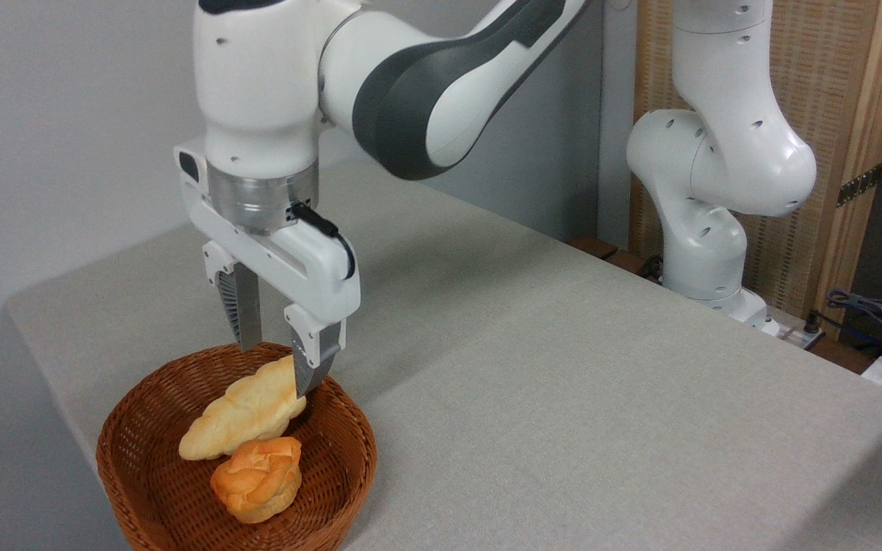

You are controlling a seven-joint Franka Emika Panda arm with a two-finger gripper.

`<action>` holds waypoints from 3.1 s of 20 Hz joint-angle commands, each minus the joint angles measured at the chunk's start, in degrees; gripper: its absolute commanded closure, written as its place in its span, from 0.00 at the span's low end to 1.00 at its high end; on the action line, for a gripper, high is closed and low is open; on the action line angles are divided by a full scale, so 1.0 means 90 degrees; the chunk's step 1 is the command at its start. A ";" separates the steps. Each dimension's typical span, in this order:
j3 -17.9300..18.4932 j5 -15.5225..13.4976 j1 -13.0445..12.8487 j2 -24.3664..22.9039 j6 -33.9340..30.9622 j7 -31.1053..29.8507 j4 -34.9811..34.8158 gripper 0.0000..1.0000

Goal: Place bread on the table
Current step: 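Lower the open gripper onto the long braided bread roll, then close the gripper on the braided roll's end, then lift the braided roll out of the basket and carry it sideways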

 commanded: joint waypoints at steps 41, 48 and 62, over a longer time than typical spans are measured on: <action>-0.0382 0.0168 0.0040 0.0218 0.0409 -0.0207 0.0022 0.79; -0.0051 0.0168 0.0050 -0.0748 -0.1054 -0.0148 0.0012 0.77; 0.0321 0.0236 0.0040 -0.1316 -0.2893 0.0408 -0.0466 0.15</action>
